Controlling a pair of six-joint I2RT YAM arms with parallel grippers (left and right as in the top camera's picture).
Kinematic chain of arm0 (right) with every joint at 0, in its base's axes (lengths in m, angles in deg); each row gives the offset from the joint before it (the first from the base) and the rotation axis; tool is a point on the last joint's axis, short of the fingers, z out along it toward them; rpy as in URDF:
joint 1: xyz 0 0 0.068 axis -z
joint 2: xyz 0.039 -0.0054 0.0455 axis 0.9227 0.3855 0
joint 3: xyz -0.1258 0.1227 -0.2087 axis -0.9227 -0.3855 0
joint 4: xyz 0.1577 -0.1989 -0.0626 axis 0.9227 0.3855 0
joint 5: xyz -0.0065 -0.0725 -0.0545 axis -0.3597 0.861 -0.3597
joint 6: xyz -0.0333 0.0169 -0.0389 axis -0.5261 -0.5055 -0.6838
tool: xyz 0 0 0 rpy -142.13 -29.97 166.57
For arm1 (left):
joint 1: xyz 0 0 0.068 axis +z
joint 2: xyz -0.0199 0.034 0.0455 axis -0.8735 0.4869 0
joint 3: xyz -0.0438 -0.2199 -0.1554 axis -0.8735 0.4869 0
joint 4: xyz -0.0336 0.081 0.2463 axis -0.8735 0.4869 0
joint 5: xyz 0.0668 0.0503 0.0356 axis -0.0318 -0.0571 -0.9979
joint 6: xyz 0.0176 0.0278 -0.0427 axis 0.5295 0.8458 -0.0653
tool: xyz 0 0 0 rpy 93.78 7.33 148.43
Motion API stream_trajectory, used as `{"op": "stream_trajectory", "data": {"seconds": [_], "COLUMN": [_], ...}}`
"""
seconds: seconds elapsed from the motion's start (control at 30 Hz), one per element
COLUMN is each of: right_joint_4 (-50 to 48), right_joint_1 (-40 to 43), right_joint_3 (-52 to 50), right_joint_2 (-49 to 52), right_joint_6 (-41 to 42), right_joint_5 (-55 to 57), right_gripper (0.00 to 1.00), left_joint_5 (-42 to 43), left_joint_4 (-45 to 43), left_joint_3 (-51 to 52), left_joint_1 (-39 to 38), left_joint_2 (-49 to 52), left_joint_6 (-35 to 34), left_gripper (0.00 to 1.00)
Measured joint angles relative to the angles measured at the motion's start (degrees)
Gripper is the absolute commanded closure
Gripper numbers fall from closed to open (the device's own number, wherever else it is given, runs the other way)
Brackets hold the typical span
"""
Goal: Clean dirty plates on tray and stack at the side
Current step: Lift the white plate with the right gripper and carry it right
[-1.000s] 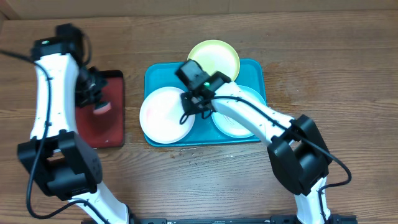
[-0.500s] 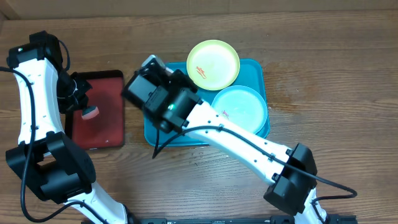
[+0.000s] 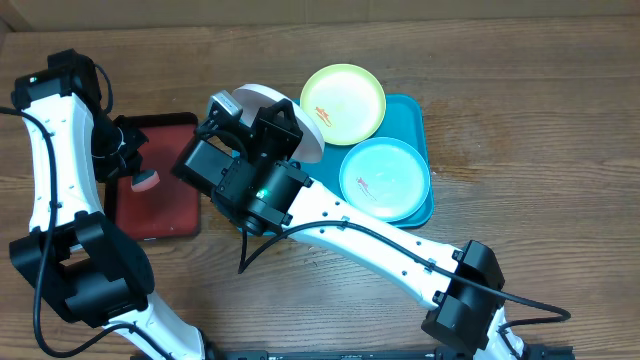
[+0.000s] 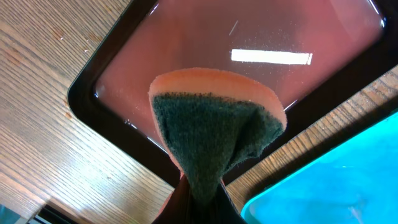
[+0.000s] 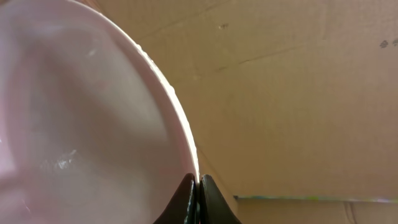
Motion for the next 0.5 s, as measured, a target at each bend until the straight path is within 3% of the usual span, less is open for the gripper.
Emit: {"op": "stream_trajectory", "data": {"seconds": [0.4,0.5], "right_joint_4": [0.0,1.3], "right_joint_1": [0.1,0.7], "right_joint_3": [0.0,0.0], "right_joint_2": [0.0,0.0], "right_joint_6": [1.1,3.8], "right_joint_5": [-4.3,-10.3], "right_gripper": [0.96,0.96], "left_joint_5": [0.0,0.0], "left_joint_4": [-0.4,-0.4], "left_joint_3": [0.0,0.0], "left_joint_1": [0.0,0.0], "left_joint_2": [0.0,0.0], "left_joint_6": [0.0,0.0], "left_gripper": [0.96,0.96]}}
